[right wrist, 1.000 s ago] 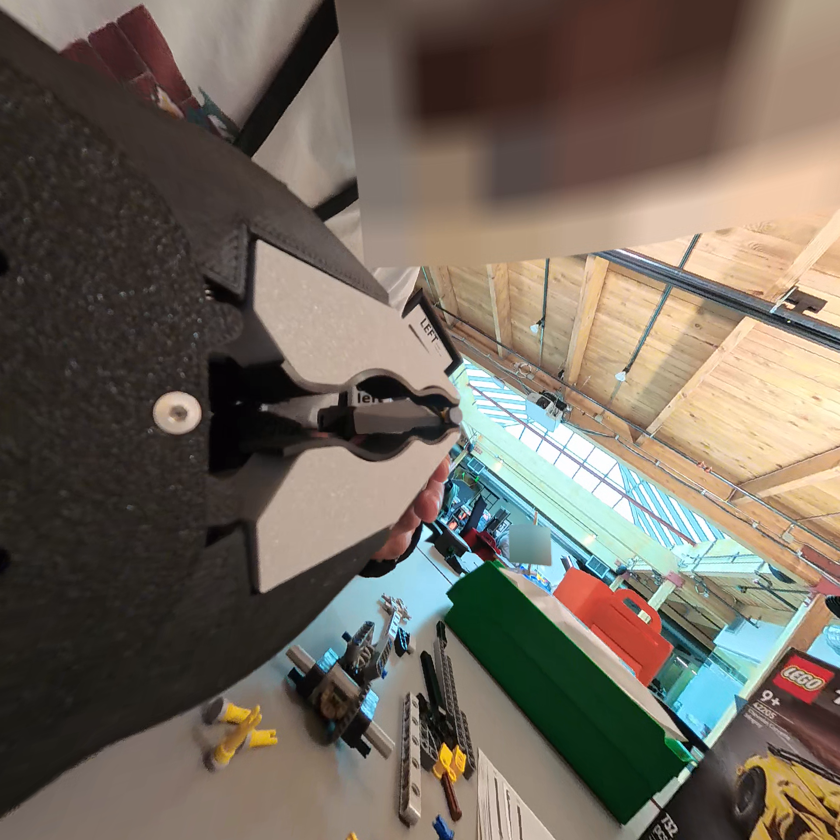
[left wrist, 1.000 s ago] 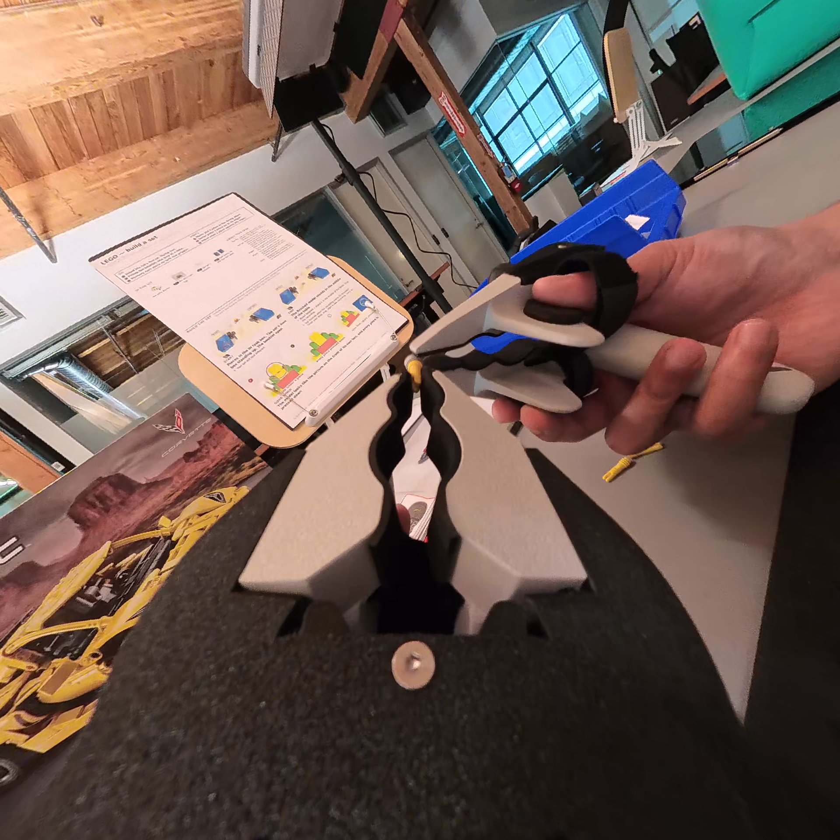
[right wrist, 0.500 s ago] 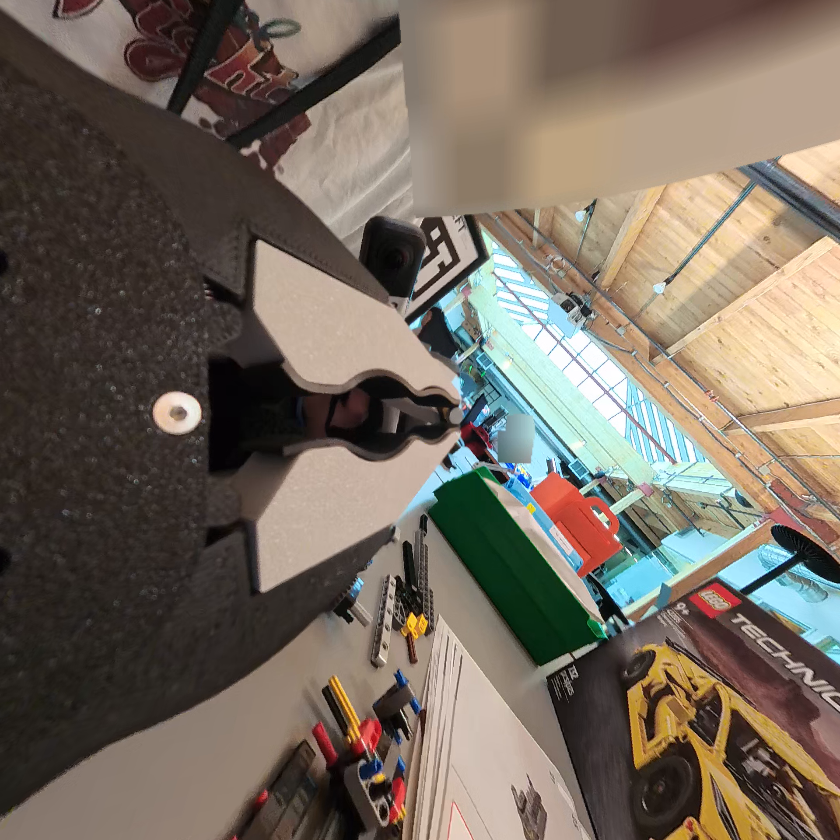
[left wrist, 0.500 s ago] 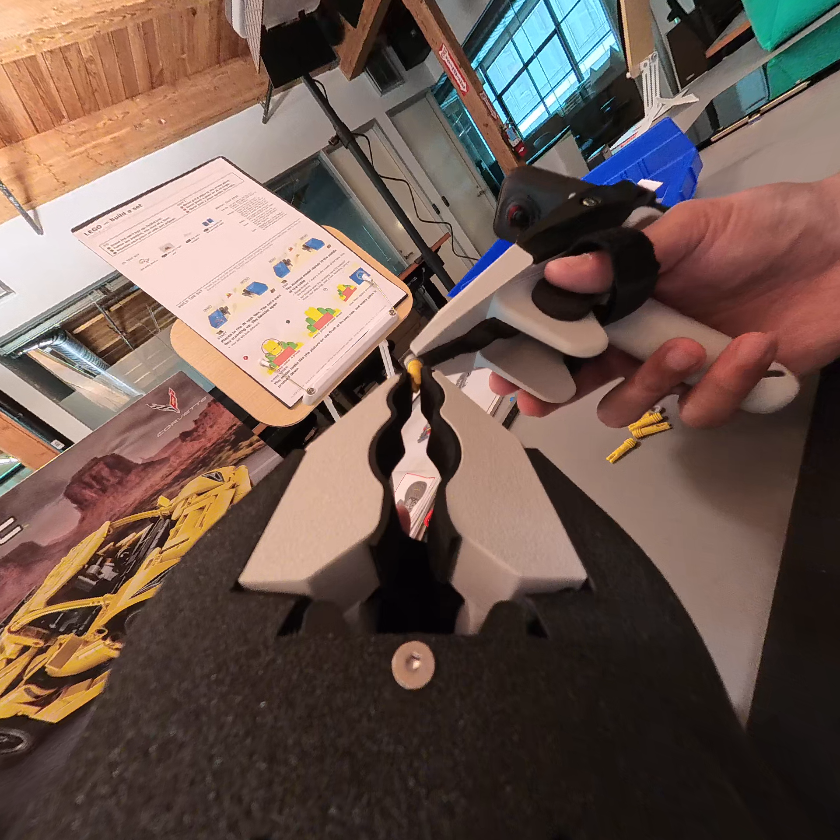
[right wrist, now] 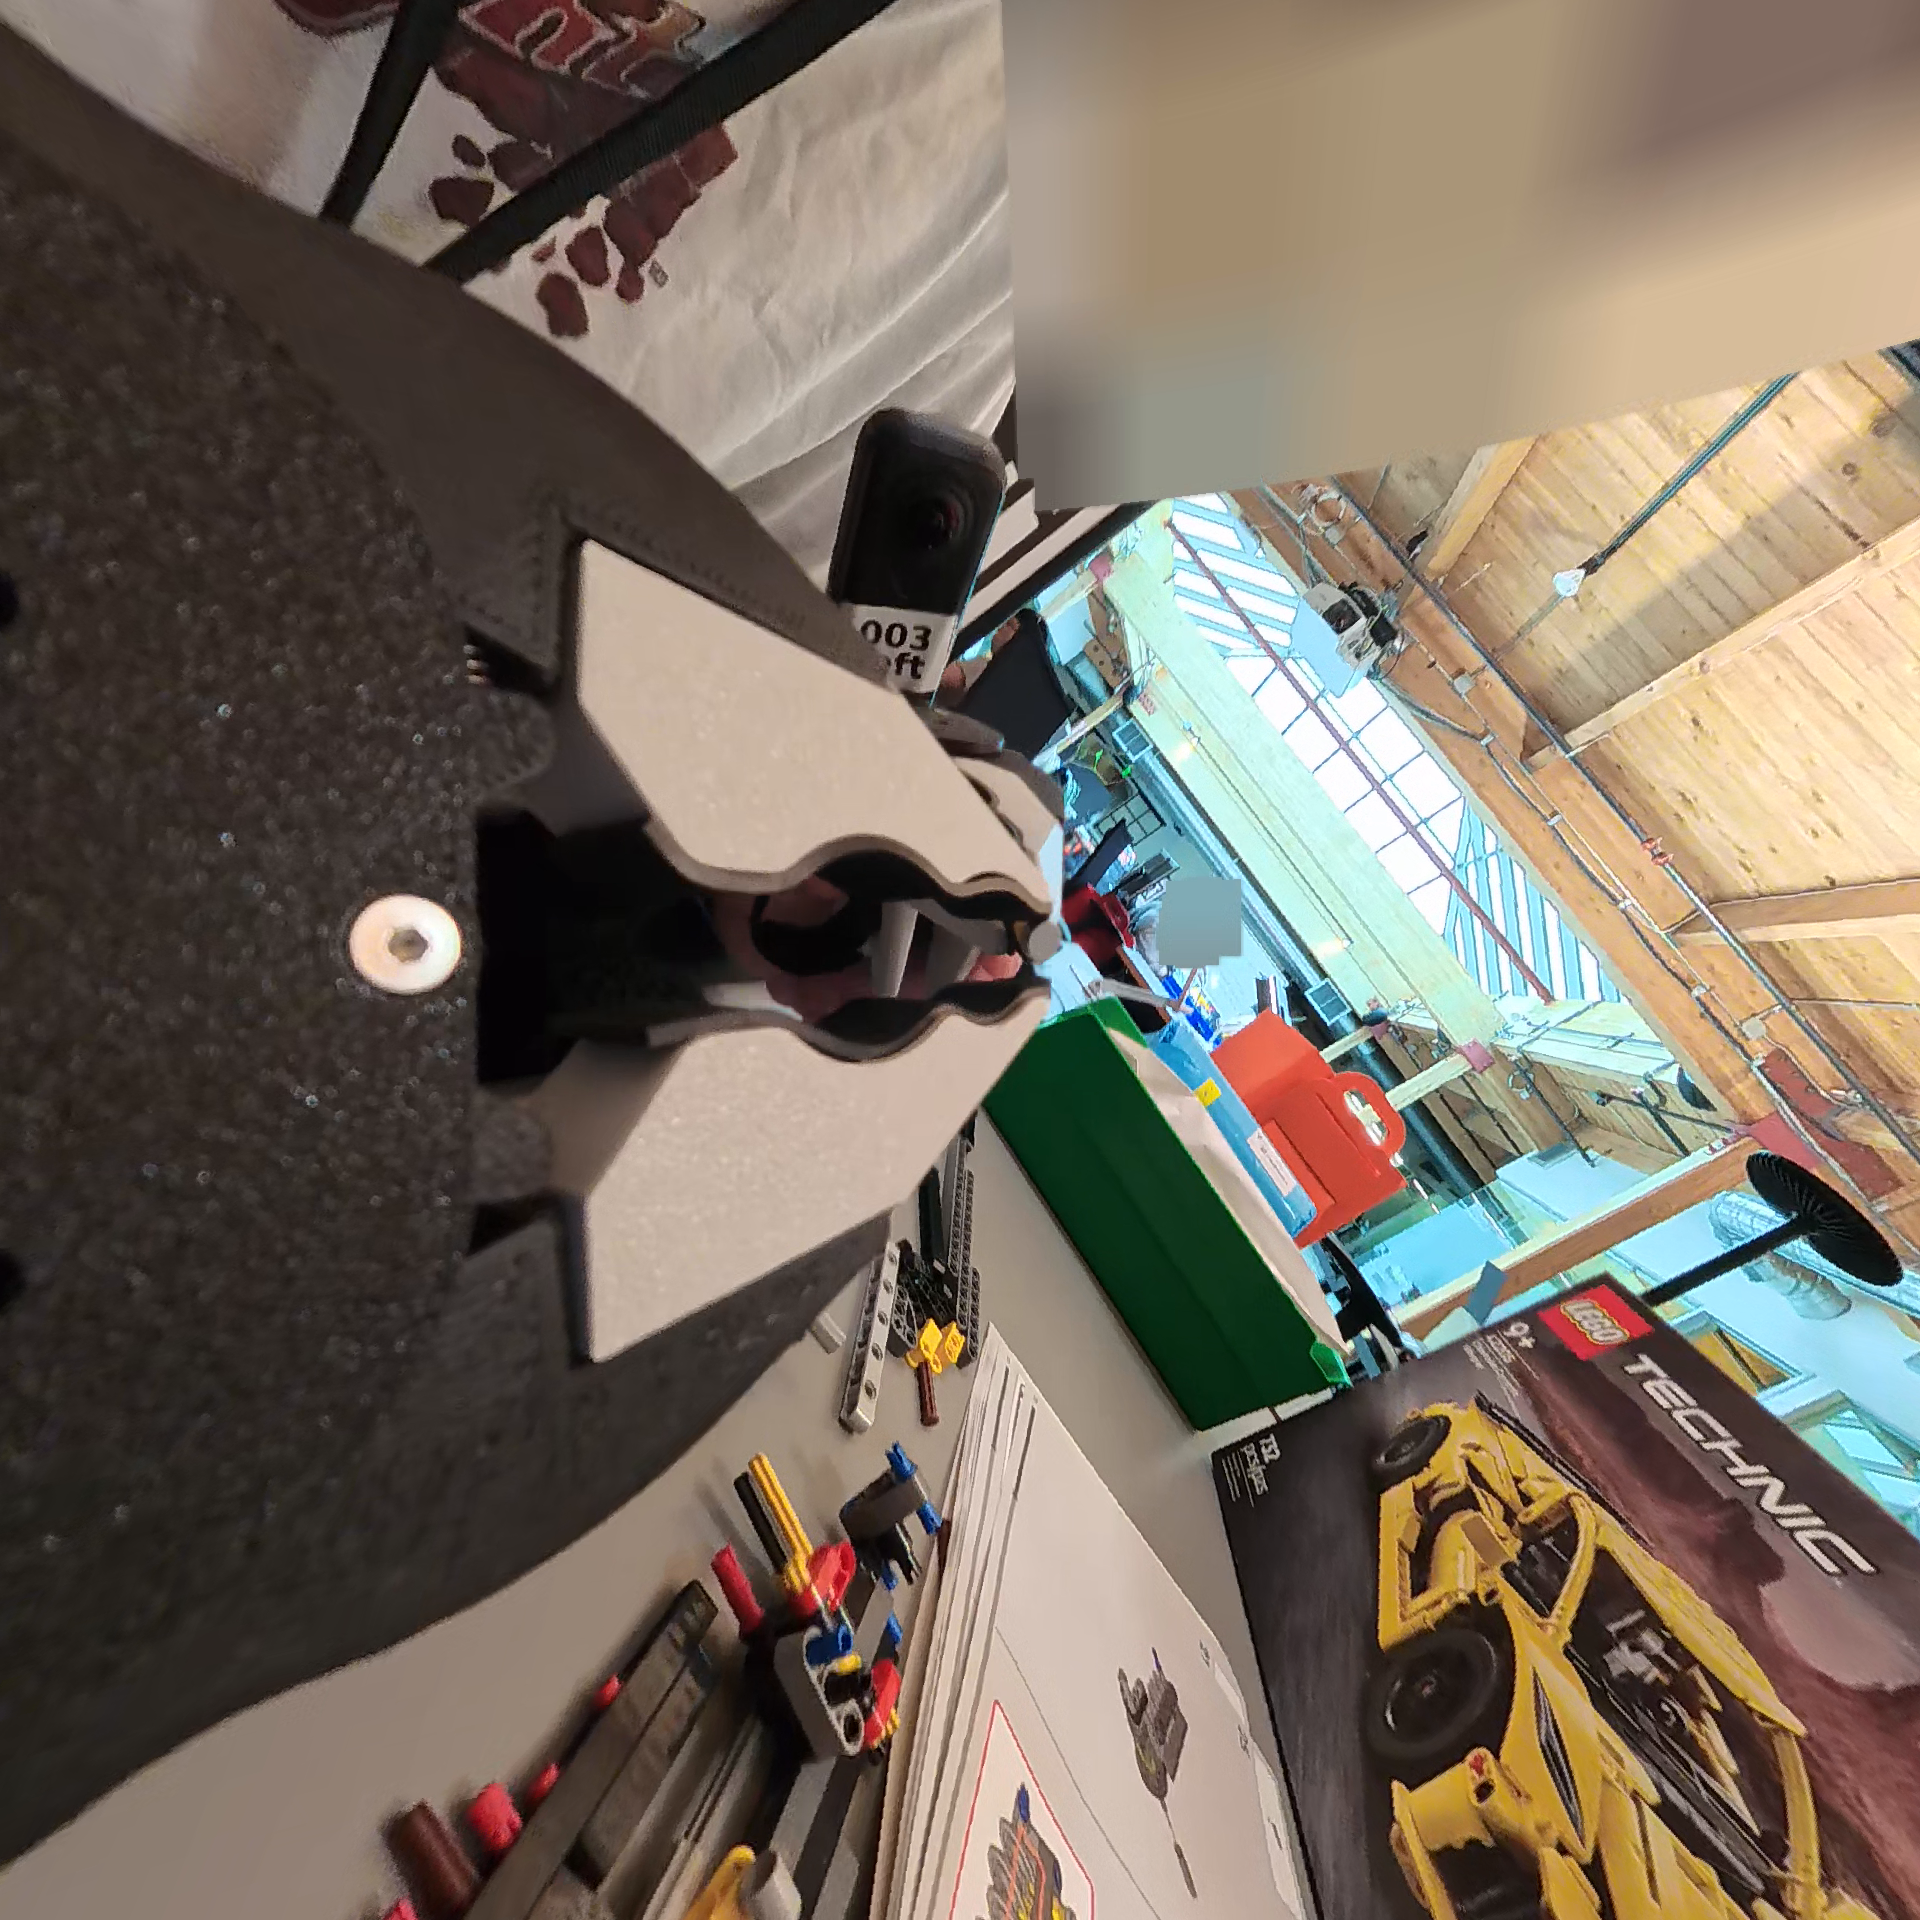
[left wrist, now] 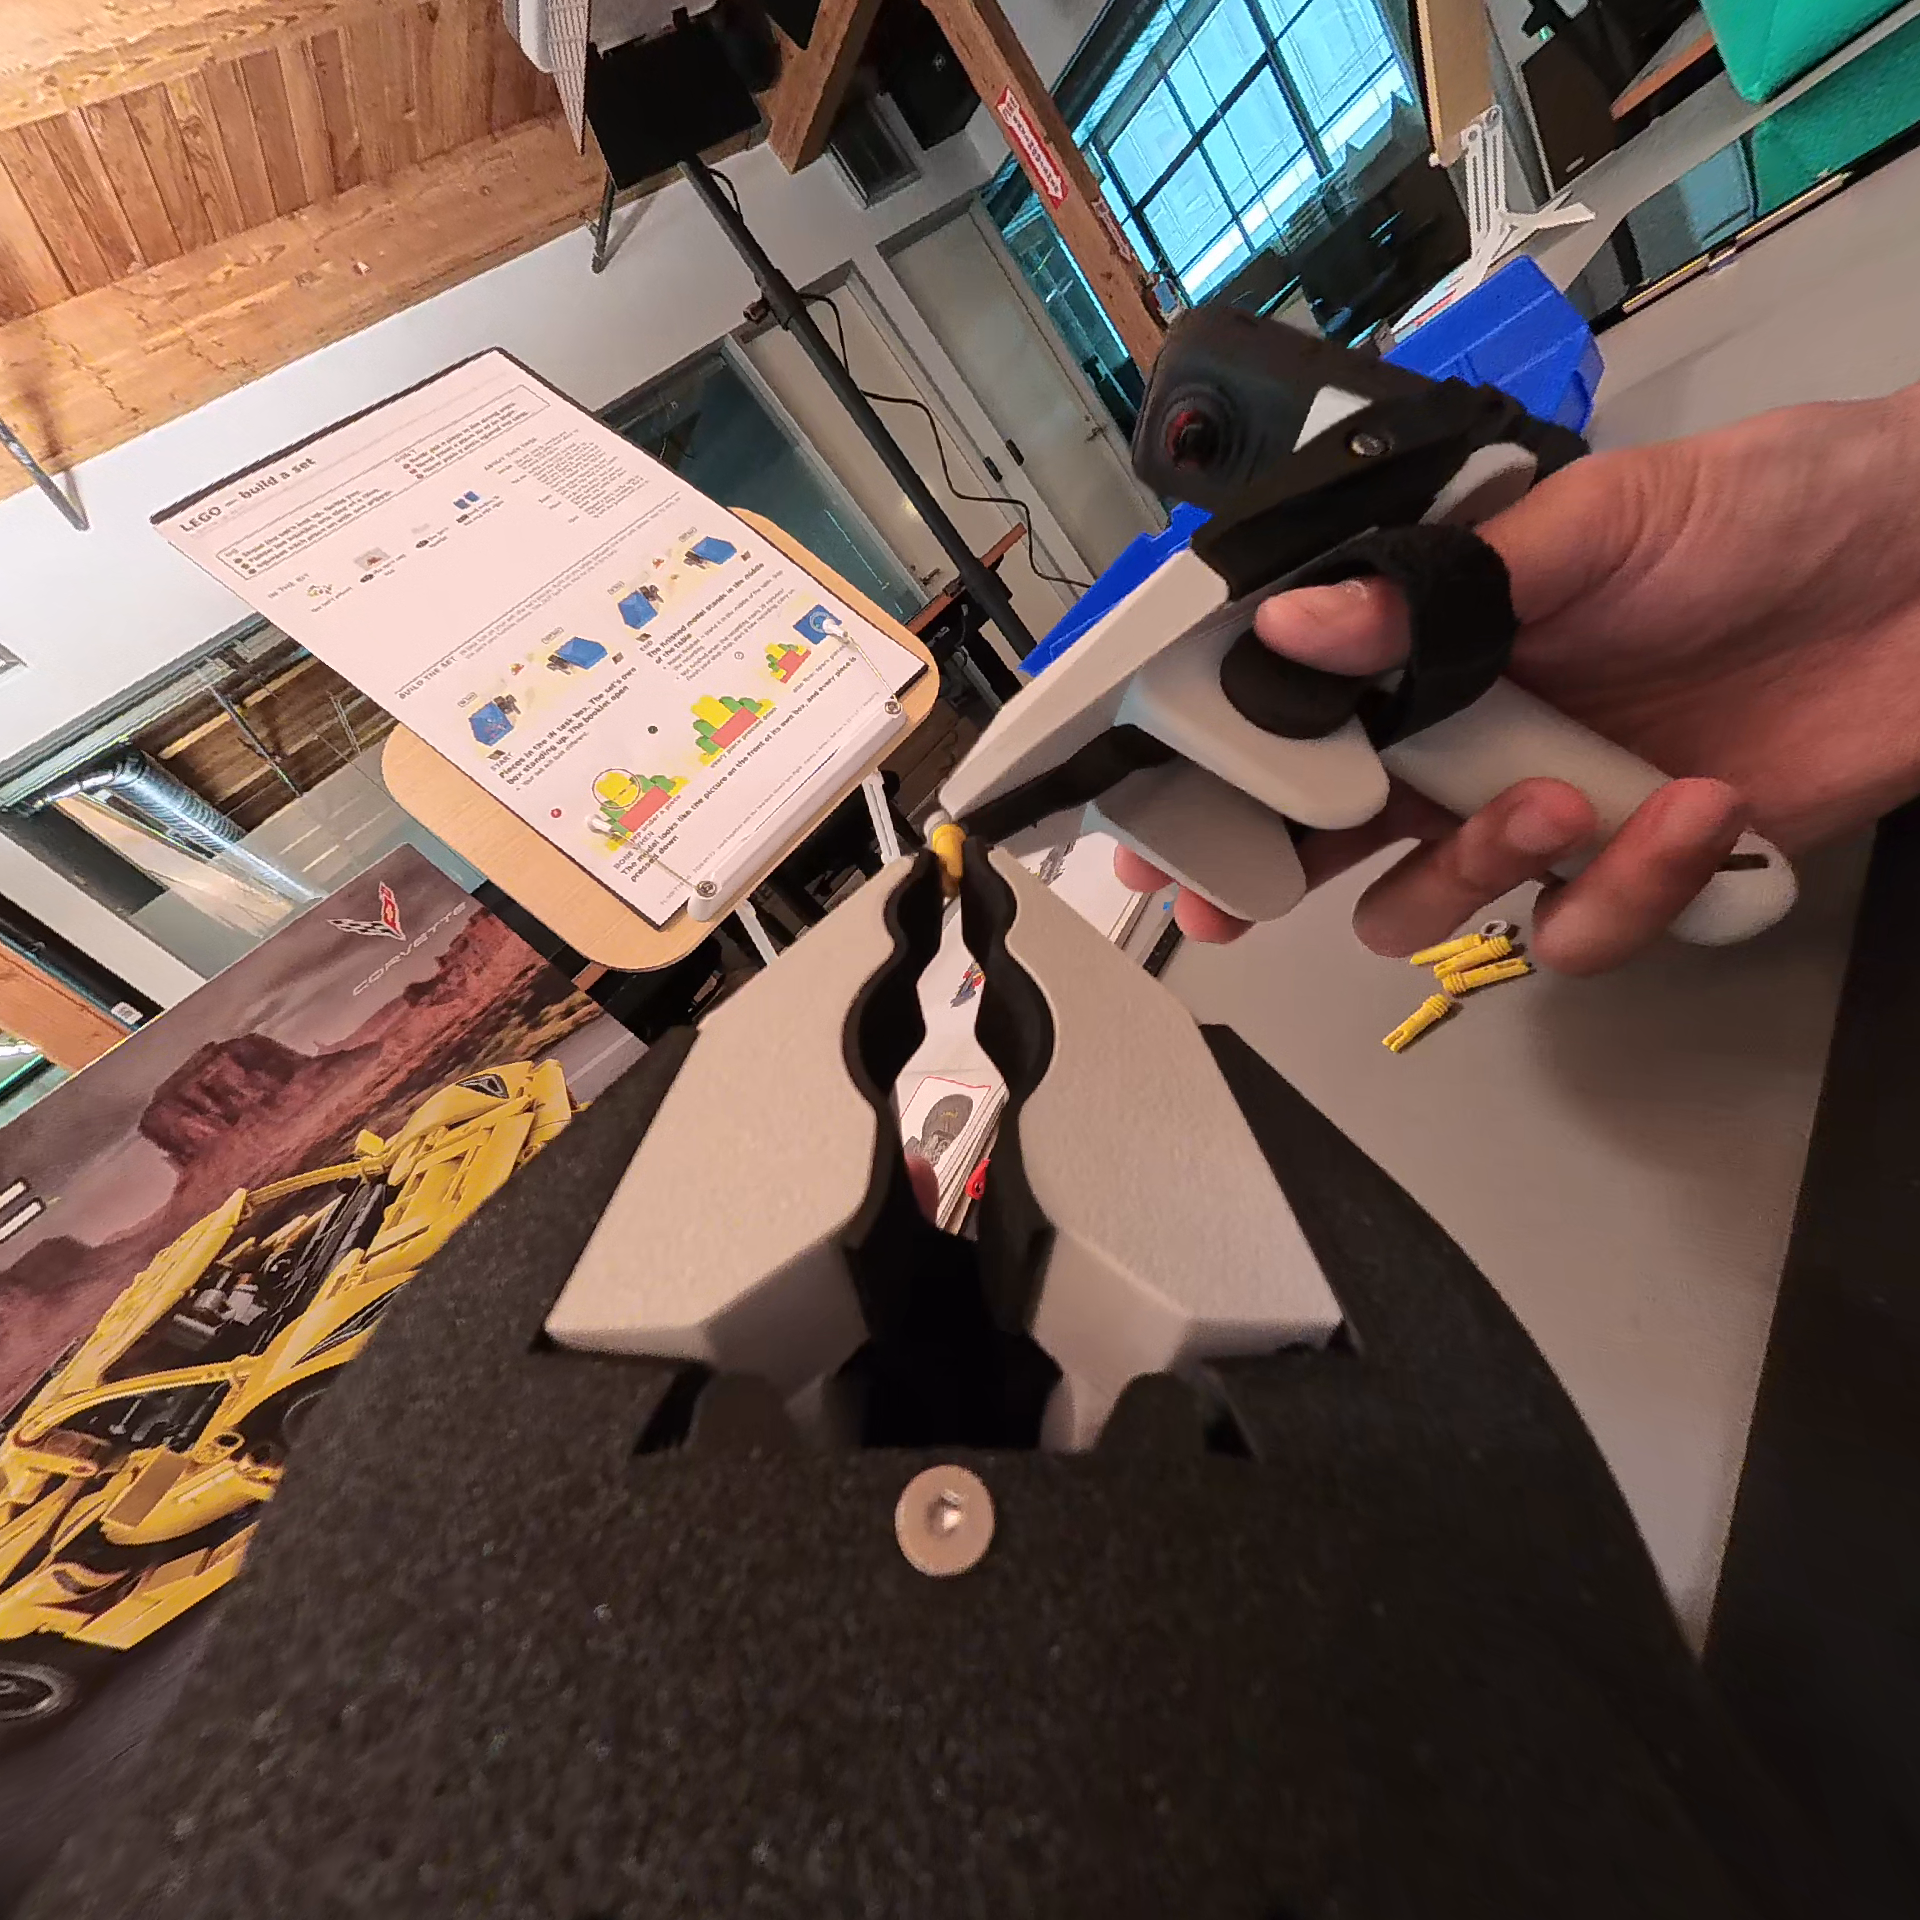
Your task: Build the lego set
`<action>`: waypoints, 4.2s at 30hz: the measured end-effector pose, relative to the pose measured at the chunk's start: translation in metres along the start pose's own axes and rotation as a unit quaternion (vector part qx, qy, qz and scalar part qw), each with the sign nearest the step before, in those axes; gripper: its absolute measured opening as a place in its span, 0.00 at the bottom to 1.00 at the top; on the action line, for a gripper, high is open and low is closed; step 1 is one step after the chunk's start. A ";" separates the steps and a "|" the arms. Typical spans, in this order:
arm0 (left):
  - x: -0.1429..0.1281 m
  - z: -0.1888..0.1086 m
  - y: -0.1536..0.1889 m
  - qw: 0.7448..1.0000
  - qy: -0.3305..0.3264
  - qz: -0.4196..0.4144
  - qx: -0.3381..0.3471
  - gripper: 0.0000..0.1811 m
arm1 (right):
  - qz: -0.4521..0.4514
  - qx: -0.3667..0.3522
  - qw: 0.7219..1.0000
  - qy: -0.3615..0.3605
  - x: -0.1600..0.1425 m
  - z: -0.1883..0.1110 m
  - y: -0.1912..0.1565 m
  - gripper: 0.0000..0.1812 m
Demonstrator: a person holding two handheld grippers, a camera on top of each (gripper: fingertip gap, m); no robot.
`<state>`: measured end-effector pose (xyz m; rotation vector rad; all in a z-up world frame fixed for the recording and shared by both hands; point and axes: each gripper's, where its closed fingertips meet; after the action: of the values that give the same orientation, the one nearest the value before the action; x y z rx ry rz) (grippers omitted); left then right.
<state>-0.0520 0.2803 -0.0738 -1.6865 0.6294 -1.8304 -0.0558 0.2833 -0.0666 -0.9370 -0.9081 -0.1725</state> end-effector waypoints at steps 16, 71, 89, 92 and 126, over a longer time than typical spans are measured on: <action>-0.006 0.002 0.003 1.000 -0.017 -0.004 -0.010 0.01 | -0.109 -0.062 0.992 -0.014 -0.003 -0.002 0.006 0.03; -0.024 -0.019 0.094 0.940 -0.021 -0.088 -0.328 0.02 | -0.595 -0.098 0.722 -0.339 -0.093 -0.047 0.037 0.00; -0.047 -0.009 0.077 0.960 -0.080 -0.044 -0.265 0.01 | -0.378 -0.224 0.853 -0.282 -0.048 -0.064 0.061 0.00; -0.062 -0.006 0.070 0.963 -0.116 -0.038 -0.242 0.01 | -0.360 -0.243 0.855 -0.284 -0.046 -0.070 0.068 0.00; -0.064 -0.031 0.081 0.941 -0.147 -0.031 -0.303 0.01 | -0.380 -0.171 0.835 -0.360 -0.088 -0.039 0.051 0.03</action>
<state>-0.0730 0.2633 -0.1784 -2.3405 1.0924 -1.4531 -0.0629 0.2633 -0.1732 -0.9265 -1.9918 -0.7152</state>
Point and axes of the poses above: each gripper's, where its closed fingertips meet, z out along the fingers, x out of its top, y = z × x across the jaws, and after that the axes turned 4 degrees about z, right-handed
